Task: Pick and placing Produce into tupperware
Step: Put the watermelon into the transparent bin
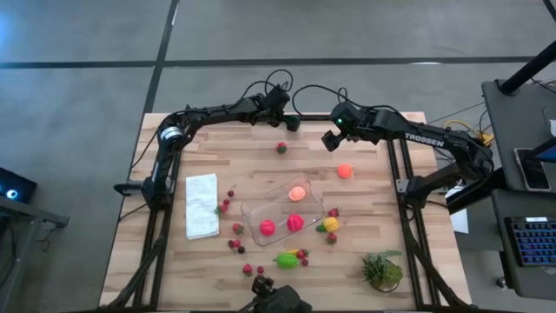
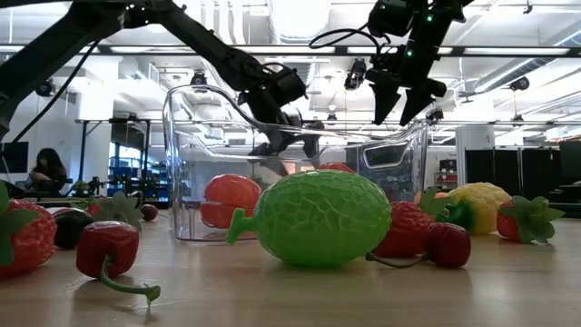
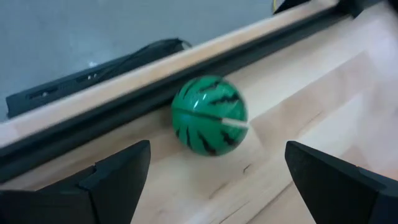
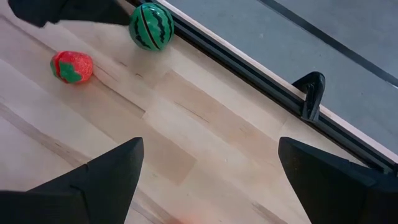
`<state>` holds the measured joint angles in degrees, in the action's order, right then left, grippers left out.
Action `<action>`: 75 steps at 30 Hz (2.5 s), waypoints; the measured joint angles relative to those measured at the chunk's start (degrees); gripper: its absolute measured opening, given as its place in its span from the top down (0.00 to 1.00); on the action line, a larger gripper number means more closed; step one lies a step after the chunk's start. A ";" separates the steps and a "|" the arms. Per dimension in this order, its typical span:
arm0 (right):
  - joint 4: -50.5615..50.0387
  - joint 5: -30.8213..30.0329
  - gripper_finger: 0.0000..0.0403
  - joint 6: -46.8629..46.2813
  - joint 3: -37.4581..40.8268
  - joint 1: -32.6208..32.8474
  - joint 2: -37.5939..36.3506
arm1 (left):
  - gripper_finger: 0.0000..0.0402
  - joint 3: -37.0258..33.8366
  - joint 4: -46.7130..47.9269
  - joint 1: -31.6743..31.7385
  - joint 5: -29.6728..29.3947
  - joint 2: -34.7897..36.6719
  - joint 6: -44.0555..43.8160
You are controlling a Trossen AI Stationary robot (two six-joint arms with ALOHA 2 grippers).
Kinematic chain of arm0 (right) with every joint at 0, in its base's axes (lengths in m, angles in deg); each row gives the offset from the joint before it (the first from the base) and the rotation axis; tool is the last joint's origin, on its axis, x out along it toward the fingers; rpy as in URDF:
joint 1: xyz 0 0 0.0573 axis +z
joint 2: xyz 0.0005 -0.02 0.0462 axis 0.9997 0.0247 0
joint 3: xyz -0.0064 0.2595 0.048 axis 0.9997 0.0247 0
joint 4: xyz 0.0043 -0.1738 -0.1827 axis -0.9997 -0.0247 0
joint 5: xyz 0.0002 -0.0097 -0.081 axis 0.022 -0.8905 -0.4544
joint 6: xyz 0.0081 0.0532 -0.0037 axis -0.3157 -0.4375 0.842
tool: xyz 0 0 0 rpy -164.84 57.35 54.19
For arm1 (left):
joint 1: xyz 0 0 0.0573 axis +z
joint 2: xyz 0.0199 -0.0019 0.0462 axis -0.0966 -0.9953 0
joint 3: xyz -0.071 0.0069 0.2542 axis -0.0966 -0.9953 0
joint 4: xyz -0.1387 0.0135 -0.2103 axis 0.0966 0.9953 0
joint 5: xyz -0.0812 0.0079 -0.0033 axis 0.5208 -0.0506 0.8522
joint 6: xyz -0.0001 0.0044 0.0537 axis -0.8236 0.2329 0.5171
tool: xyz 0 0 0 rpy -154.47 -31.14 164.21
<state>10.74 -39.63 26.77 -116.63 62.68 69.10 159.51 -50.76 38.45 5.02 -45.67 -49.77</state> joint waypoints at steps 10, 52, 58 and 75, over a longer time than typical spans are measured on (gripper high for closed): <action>0.11 0.00 0.09 0.00 0.00 -0.03 0.00 | 0.11 1.23 -0.02 0.61 0.01 -0.72 -0.04; -1.05 -0.02 0.09 -5.57 0.00 0.10 0.00 | 0.11 -1.32 -18.47 1.66 8.66 -0.72 1.44; -0.95 -0.02 0.09 -5.57 0.00 -0.01 0.00 | 0.12 -1.33 -19.41 2.12 10.27 -0.72 -2.92; 0.11 -0.02 0.09 -5.60 0.00 -0.01 0.00 | 0.43 -1.35 -20.09 5.36 12.52 -3.20 -7.54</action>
<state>10.85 -39.65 21.18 -116.63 62.67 69.10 158.16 -70.85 43.81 17.53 -48.88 -57.31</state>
